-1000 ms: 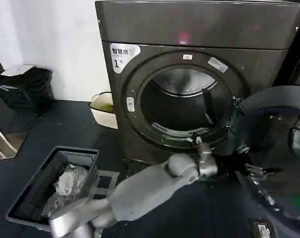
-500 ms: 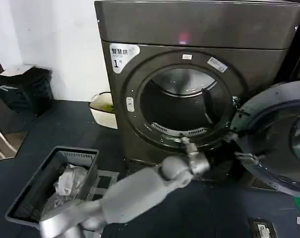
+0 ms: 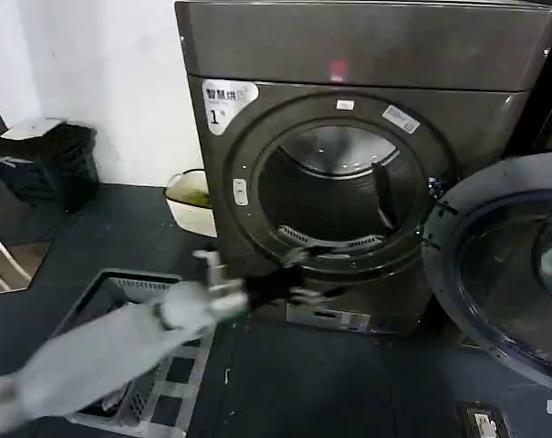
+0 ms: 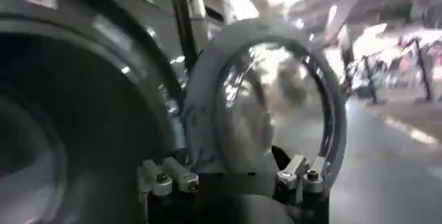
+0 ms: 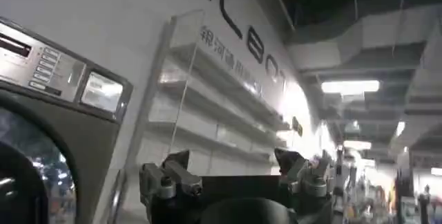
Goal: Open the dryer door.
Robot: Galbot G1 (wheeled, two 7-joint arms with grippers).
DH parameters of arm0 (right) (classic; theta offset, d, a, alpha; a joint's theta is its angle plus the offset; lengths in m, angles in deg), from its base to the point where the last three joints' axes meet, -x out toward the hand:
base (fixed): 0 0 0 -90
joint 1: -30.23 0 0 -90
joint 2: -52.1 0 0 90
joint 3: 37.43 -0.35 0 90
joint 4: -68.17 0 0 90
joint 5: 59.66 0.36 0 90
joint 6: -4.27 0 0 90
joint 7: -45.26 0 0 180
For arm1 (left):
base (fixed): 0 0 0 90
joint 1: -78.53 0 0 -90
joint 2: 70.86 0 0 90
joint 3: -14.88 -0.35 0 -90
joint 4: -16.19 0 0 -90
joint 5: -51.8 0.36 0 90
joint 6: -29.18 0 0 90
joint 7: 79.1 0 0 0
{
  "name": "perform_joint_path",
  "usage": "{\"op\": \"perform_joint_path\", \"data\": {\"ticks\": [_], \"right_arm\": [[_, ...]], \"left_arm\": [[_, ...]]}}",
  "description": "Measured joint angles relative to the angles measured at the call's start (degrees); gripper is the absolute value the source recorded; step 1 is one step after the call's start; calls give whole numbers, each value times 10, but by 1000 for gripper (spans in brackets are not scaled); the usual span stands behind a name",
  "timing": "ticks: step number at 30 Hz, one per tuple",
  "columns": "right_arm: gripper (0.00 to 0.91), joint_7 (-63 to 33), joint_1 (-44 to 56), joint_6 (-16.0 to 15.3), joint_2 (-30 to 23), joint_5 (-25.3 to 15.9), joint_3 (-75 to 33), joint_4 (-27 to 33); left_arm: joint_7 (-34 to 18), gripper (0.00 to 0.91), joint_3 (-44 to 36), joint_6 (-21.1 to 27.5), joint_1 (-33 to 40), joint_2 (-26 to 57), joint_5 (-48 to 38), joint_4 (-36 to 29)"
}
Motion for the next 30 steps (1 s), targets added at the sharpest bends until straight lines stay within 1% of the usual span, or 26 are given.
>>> {"op": "perform_joint_path", "data": {"ticks": [2, 6, 13, 15, 17, 20, 26, 30], "right_arm": [[907, 0, 0, 1, 5, -3, -3, -3], [907, 2, 3, 3, 12, -25, -5, -4], [907, 3, 1, 8, 19, -30, -1, 9], [907, 3, 0, 8, 21, -30, 1, 13], [907, 4, 0, 9, 24, -30, 2, 16], [907, 5, 3, 9, 28, -30, -1, 20], [907, 8, 9, 6, 27, -31, -4, 21], [907, 7, 10, 4, 24, -31, -5, 22]], "left_arm": [[9, 907, -7, -2, -4, 32, 20, 8], [51, 907, -27, 24, 7, 95, 78, 26], [120, 907, -62, 95, 55, 178, 178, 73], [144, 907, -65, 112, 67, 195, 213, 80], [151, 907, -66, 131, 75, 211, 248, 83], [180, 907, -64, 157, 82, 228, 292, 88], [227, 907, -52, 156, 93, 249, 379, 117], [242, 907, -47, 139, 96, 252, 439, 138]]}}
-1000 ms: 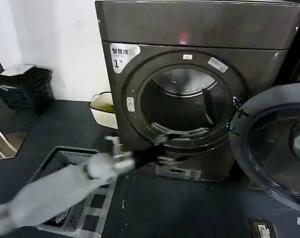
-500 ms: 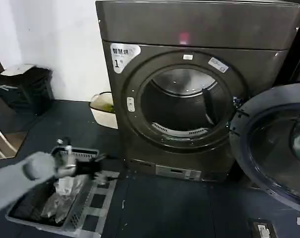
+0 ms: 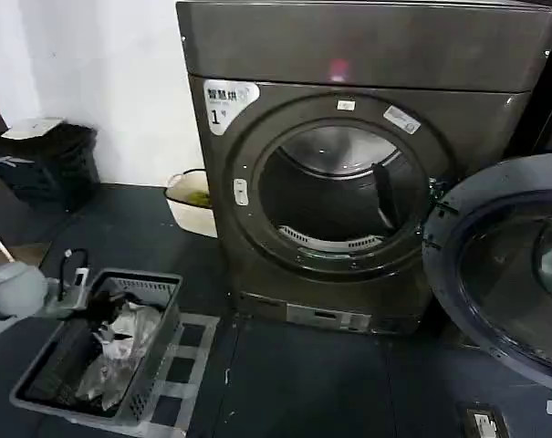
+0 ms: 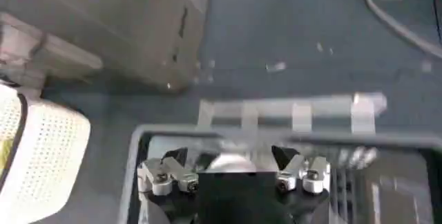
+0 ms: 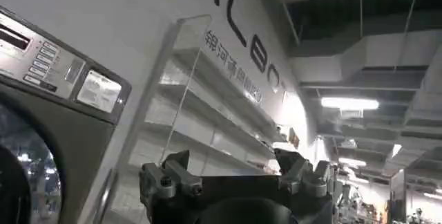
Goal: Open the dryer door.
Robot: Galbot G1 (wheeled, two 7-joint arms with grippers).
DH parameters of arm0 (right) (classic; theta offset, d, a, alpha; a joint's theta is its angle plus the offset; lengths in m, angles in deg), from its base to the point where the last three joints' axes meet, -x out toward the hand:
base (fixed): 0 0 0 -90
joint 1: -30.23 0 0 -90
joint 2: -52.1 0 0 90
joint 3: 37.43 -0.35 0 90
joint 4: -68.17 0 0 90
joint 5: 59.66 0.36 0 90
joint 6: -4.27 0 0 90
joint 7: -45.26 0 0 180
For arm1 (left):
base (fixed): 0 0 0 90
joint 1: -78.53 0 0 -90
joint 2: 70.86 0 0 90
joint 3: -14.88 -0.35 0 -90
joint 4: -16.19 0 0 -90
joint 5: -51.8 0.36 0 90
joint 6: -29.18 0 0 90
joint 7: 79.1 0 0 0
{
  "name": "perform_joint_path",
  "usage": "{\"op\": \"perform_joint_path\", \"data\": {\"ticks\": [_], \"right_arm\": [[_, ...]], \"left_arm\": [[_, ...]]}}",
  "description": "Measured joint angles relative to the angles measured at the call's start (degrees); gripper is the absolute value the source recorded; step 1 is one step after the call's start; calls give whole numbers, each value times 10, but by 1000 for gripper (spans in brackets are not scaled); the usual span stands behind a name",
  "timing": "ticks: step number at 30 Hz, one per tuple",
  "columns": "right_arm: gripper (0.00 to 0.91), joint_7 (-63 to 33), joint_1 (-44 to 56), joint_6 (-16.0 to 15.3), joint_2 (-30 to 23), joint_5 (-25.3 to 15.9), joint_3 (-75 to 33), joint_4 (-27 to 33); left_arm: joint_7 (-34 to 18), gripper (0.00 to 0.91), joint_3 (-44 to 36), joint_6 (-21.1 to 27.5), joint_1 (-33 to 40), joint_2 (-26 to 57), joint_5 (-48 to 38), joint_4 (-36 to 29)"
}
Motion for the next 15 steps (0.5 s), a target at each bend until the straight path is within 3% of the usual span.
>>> {"op": "perform_joint_path", "data": {"ticks": [8, 15], "right_arm": [[907, 5, -4, 14, -7, -18, 13, 0], [907, 5, -2, 12, -10, -19, 12, 0]], "left_arm": [[69, 907, 12, -44, 10, 4, 76, 24], [81, 907, 20, -64, 12, 11, 100, 32]]}}
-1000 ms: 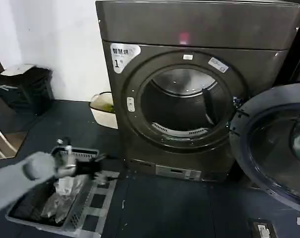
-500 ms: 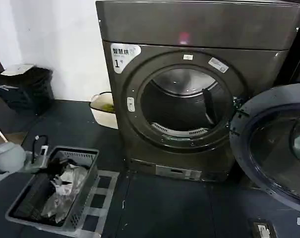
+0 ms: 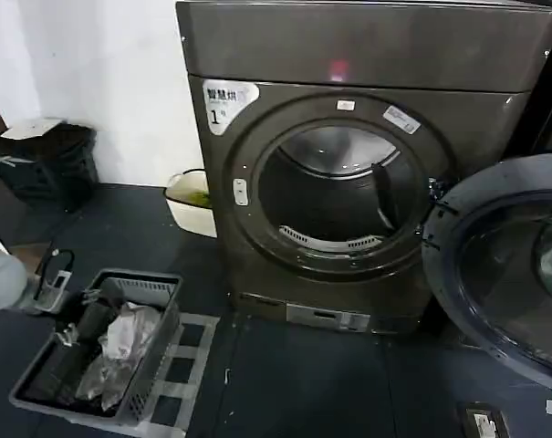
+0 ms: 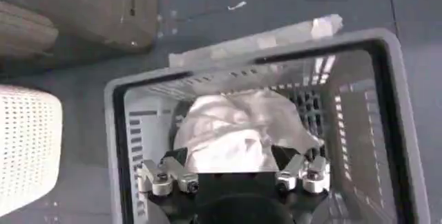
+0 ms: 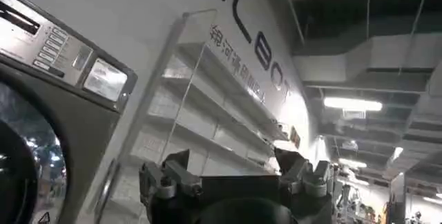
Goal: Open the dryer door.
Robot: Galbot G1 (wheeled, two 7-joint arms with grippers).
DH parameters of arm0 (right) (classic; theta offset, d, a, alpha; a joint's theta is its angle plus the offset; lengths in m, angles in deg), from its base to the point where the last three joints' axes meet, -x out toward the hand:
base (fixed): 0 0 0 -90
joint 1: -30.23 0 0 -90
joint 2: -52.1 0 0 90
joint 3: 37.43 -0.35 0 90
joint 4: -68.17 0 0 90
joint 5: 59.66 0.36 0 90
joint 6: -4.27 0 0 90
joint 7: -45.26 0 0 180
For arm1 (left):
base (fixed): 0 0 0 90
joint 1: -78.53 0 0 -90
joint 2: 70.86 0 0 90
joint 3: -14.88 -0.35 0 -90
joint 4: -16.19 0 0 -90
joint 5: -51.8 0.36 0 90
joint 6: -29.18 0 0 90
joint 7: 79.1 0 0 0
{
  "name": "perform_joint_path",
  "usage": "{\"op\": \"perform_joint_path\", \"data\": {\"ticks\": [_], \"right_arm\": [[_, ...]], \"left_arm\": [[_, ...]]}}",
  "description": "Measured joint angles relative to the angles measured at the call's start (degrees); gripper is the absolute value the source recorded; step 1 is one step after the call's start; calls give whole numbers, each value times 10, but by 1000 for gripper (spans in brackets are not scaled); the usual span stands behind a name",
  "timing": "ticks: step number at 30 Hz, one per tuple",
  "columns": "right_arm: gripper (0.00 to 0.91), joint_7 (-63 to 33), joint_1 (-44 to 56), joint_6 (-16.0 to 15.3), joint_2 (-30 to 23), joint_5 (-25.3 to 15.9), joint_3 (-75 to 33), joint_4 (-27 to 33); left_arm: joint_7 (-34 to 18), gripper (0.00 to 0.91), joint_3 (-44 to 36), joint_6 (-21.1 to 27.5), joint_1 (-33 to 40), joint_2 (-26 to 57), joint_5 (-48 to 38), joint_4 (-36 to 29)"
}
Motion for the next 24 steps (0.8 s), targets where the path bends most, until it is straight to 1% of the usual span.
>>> {"op": "perform_joint_path", "data": {"ticks": [4, 7, 9, 13, 21, 24], "right_arm": [[907, 0, 0, -1, -2, 1, 1, -2], [907, 1, 1, -2, -3, 0, 1, -4], [907, 3, 3, 0, -3, -11, 0, -7], [907, 0, 1, 3, -3, -17, 0, -7], [907, -2, -1, 3, -5, -18, 1, -17], [907, -19, -4, 4, -5, -18, 0, -18]], "left_arm": [[13, 907, 7, -26, -1, 1, 0, 0], [13, 907, 9, -27, -1, 5, -3, -1], [12, 907, 9, -29, -2, 8, -2, 0], [18, 907, 20, -32, -14, 13, 0, -1], [18, 907, 58, -39, -48, 29, 12, -9], [16, 907, 68, -41, -57, 29, 13, -7]]}}
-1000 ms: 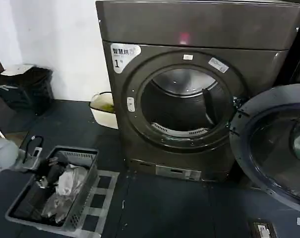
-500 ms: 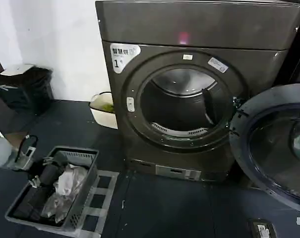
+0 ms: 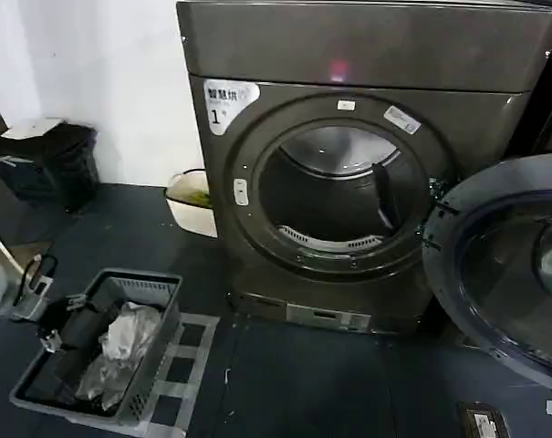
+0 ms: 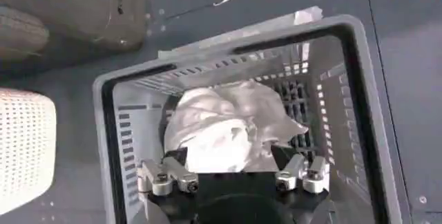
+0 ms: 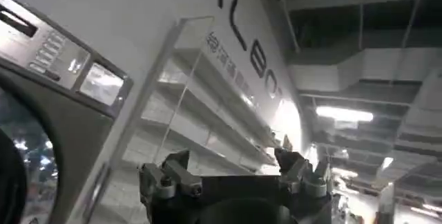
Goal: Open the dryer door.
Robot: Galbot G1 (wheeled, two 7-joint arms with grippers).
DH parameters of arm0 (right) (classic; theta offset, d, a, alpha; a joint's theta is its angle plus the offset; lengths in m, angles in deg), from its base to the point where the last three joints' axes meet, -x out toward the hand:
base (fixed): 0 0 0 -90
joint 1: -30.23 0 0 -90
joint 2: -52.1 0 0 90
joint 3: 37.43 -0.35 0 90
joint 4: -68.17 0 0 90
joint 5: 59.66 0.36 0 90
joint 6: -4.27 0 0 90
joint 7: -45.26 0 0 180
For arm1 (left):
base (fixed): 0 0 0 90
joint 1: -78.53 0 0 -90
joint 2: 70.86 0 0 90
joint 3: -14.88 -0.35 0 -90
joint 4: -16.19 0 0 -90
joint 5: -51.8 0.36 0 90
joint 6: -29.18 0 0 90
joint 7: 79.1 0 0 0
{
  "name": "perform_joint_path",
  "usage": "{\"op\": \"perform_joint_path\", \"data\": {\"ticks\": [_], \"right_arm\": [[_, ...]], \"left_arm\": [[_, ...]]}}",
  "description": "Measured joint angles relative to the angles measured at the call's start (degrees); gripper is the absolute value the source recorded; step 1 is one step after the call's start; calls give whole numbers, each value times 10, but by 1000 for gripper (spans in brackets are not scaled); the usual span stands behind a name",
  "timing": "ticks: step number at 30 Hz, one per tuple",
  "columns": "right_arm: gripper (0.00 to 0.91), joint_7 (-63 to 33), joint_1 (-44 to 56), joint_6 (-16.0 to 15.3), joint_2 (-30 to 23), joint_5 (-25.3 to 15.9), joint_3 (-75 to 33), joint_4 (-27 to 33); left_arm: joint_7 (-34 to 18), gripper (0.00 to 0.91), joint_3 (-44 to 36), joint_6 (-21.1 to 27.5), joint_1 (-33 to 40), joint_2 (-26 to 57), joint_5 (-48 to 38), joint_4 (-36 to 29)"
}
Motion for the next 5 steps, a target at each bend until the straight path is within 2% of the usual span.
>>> {"op": "perform_joint_path", "data": {"ticks": [5], "right_arm": [[907, -12, 2, 0, -1, 1, -6, 0]], "left_arm": [[-4, 907, 29, -6, -29, 0, 5, -1]]}}
